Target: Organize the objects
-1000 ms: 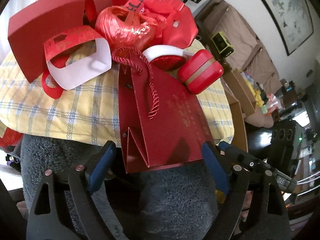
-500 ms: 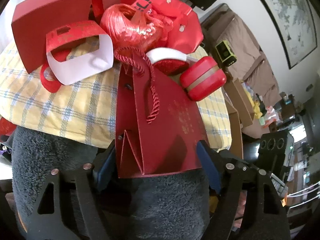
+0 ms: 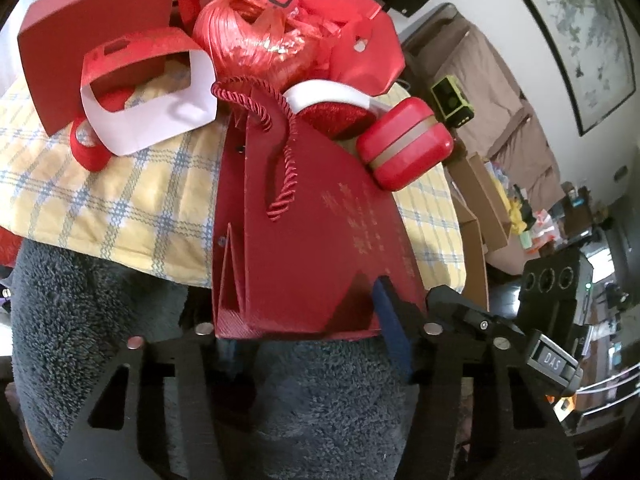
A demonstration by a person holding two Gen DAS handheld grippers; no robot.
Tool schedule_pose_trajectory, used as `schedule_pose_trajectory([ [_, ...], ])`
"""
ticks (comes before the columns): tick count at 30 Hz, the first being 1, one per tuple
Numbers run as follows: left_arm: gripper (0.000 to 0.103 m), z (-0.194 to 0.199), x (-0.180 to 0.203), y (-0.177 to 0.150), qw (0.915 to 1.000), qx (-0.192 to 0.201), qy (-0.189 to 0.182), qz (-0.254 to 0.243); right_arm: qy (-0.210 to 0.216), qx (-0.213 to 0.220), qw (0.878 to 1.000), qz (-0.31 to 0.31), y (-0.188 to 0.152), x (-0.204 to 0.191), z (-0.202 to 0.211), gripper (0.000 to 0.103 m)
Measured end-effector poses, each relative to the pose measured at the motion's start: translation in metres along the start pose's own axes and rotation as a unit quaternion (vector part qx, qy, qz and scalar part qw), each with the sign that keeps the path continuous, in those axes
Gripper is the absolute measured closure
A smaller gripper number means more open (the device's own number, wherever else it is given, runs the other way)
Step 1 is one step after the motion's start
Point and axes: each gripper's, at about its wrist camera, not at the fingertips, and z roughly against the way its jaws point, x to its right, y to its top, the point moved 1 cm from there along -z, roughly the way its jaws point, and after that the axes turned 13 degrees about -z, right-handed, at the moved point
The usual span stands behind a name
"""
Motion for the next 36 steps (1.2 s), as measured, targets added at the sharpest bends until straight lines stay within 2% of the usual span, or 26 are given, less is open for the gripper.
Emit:
schedule_pose_trajectory([
  [7,0.051,-0.003,-0.007,-0.001,0.9998,-0.011,-0.01,0.016,-0.003,-0.007,1.0,-0.001,0.0,0.002,-0.004,0.043],
  [11,0.052,-0.002,-0.006,-0.001,0.9998,-0.007,-0.011,0.015,-0.006,-0.007,1.0,-0.002,-0.001,0.005,-0.007,0.049],
  [16,0.065,-0.002,-0.002,0.0,0.9998,-0.004,-0.014,0.01,-0.004,-0.008,1.0,-0.003,0.0,0.009,-0.003,0.055],
  [20,0.072,0.003,0.003,0.001,0.9998,0.008,-0.017,0.004,-0.012,-0.005,1.0,-0.002,0.002,0.013,0.002,0.076],
  [22,0.073,0.005,0.005,0.002,0.9997,0.011,-0.022,0.004,0.001,-0.008,1.0,-0.013,0.004,0.015,0.006,0.08],
  [28,0.074,0.012,0.007,-0.001,0.9996,0.013,-0.025,0.004,-0.013,-0.012,1.0,0.002,0.0,0.004,0.012,0.081],
  [31,0.074,0.018,0.004,-0.003,0.9989,0.011,-0.039,0.024,-0.022,-0.008,0.999,0.024,-0.002,-0.007,0.017,0.081],
  [36,0.074,0.034,0.015,-0.003,0.999,0.031,-0.033,0.003,-0.013,0.009,0.998,0.053,-0.003,-0.024,0.031,0.081],
])
